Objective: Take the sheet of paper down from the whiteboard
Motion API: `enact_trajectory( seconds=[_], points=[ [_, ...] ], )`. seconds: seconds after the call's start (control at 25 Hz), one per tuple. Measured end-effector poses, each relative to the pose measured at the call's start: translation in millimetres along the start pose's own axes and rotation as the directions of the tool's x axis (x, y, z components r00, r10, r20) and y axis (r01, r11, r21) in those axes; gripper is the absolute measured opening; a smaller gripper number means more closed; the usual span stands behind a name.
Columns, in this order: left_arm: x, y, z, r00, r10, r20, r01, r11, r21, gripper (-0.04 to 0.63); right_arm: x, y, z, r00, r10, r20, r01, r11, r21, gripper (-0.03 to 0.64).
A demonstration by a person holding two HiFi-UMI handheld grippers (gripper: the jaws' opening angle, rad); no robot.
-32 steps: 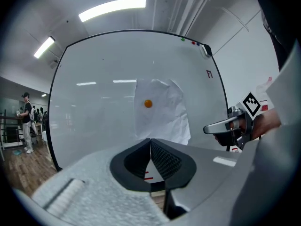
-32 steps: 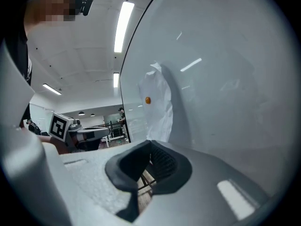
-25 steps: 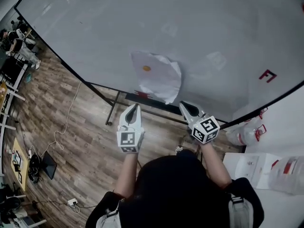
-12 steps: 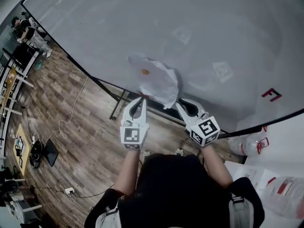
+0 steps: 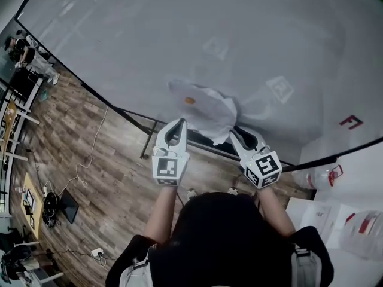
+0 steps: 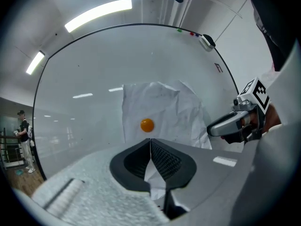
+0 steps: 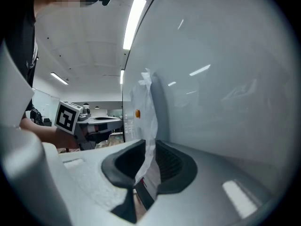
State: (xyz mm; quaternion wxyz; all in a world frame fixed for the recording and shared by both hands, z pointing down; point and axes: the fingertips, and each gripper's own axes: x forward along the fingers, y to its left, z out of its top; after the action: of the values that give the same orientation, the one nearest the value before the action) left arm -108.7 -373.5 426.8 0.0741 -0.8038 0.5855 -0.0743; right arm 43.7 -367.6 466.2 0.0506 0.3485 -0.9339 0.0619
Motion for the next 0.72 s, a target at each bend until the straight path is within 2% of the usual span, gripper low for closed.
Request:
enact_trajectory(
  seconds=[0.12,0.28,0.56,0.6,0.68,0.72],
  points=[
    [3.9,4.6,-0.6,1.0,-0.026,0.005,0.026,1.0,-0.003,0.014,-1.4,2.1,6.6,1.0,-0.016,0.018,0.016,1.0,0.02,0.074],
    [6.4,10.7,-8.0,0.999,-0.037,0.003,0.037,0.999,0.016,0.014,0.9,0.7,14.5,0.999,-0.037,0.032,0.037,0.999,-0.005,0.075],
    [16.3,12.8,-1.1,0.998,-0.056,0.028,0.055,0.998,0.026,0.014,12.5,0.4,31.1,0.997,-0.017,0.072,0.015,0.999,0.029,0.075],
    [18.3,12.4,0.4,0.998,-0.055,0.031,0.054,0.998,0.026,0.014,13.0,-0.1,31.6,0.997,-0.01,0.071,0.008,0.999,0.035,0.071],
    [21.5,11.9,5.8,0.998,-0.05,0.042,0.049,0.998,0.031,0.014,12.8,-0.6,31.3,0.998,0.001,0.066,-0.005,0.999,0.053,0.012],
    [22.6,12.5,9.3,0.998,-0.044,0.048,0.042,0.998,0.038,0.014,12.7,0.1,31.2,0.998,0.008,0.064,-0.012,0.998,0.064,0.004]
  ],
)
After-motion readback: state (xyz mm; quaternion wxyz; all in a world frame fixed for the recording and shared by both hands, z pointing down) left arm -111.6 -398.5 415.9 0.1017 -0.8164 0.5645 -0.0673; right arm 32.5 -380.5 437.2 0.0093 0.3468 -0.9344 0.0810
